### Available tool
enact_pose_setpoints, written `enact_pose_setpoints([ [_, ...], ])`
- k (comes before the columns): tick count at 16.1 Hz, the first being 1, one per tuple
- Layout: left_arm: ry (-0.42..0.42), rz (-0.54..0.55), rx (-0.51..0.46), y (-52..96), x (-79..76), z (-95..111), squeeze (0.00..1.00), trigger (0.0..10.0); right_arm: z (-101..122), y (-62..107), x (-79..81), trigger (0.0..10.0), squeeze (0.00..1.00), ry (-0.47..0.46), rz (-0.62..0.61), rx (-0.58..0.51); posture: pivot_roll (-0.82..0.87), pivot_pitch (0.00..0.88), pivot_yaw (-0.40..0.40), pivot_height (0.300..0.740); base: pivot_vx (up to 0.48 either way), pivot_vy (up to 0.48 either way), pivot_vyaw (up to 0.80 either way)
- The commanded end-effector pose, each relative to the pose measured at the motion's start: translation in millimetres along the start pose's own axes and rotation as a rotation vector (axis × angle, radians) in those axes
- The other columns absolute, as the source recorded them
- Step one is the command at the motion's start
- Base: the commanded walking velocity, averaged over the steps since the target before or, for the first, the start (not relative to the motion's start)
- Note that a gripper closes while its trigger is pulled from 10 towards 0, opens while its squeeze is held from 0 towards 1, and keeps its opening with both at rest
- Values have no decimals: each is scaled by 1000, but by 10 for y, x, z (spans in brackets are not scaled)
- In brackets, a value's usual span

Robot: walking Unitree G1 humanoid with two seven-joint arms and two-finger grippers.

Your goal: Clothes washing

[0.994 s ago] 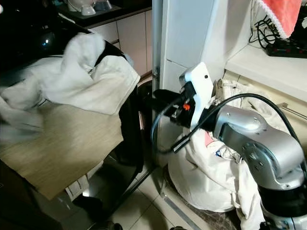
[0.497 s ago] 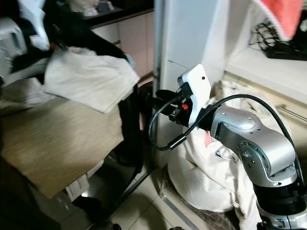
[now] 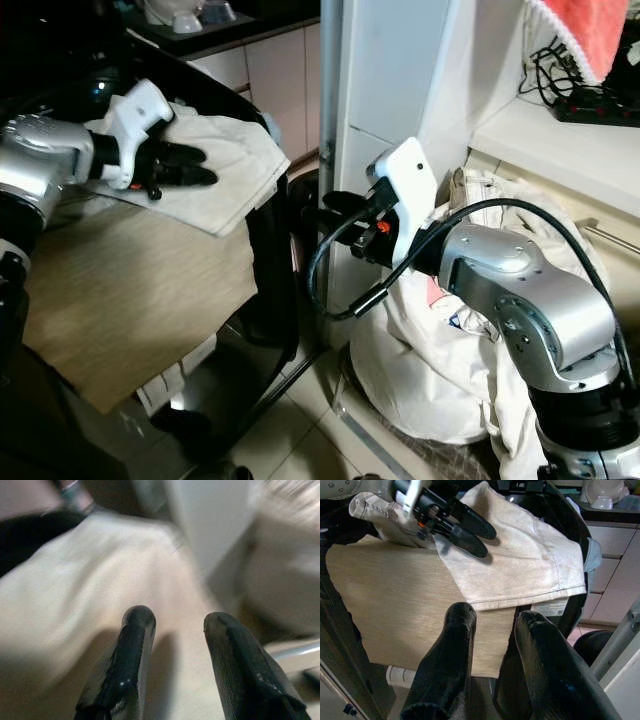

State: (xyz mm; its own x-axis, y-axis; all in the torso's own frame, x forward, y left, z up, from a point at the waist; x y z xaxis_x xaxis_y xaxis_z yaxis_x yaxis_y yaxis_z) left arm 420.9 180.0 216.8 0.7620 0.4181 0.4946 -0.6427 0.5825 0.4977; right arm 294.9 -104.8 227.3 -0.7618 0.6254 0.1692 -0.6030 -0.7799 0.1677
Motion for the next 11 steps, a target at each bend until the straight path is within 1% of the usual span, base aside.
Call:
enact_pose_setpoints([
  [1, -35, 53, 80, 22, 42, -116, 0, 10000, -8, 21, 14, 10000, 0, 20, -1, 16, -87, 0, 57, 740, 0, 0, 0],
  [2, -37, 78, 108, 41, 71, -154, 0, 10000, -9, 22, 9, 10000, 0, 22, -3, 17, -87, 0, 57, 740, 0, 0, 0],
  [3, -47, 119, 156, 80, 126, -211, 0, 10000, -11, 24, 3, 10000, 0, 24, -6, 20, -88, 0, 56, 740, 0, 0, 0],
  [4, -79, 175, 227, 149, 203, -290, 0, 10000, -14, 28, -5, 10000, 0, 27, -9, 23, -88, 0, 56, 740, 0, 0, 0],
  [5, -146, 264, 329, 274, 330, -400, 0, 10000, -14, 29, -17, 10000, 0, 30, -14, 25, -88, 0, 56, 740, 0, 0, 0],
  [7, -205, 340, 404, 386, 437, -469, 0, 10000, -11, 28, -30, 10000, 0, 32, -20, 25, -87, 0, 56, 740, 0, 0, 0],
  [8, -244, 434, 434, 490, 563, -458, 0, 10000, -8, 29, -47, 10000, 0, 33, -30, 23, -87, 0, 56, 740, 0, 0, 0],
  [9, -290, 582, 439, 619, 732, -382, 0, 10000, -6, 28, -72, 10000, 0, 35, -44, 21, -85, 0, 56, 740, 0, 0, 0],
  [10, -325, 688, 432, 706, 842, -305, 0, 10000, -4, 26, -89, 10000, 0, 36, -55, 19, -85, 0, 57, 740, 0, 0, 0],
  [11, -358, 756, 416, 760, 910, -230, 0, 10000, 0, 24, -99, 10000, 0, 35, -61, 16, -85, 0, 57, 740, 0, 0, 0],
])
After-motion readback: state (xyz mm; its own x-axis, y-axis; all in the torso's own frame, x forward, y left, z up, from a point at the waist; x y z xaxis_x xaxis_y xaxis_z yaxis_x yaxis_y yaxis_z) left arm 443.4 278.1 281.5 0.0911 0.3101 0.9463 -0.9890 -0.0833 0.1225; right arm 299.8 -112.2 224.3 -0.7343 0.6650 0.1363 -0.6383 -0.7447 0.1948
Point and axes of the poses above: a point about 5 cm out from each wrist's last joint towards the gripper, its own y axis pointing back from the gripper into the wrist, its own z axis along the axis of the wrist's last joint, x = y × z, the point moved 4 cm from there along -y, pointing out of the wrist towards the gripper, and after that the axes turned 13 degrees about -y, right-handed, at the moved point
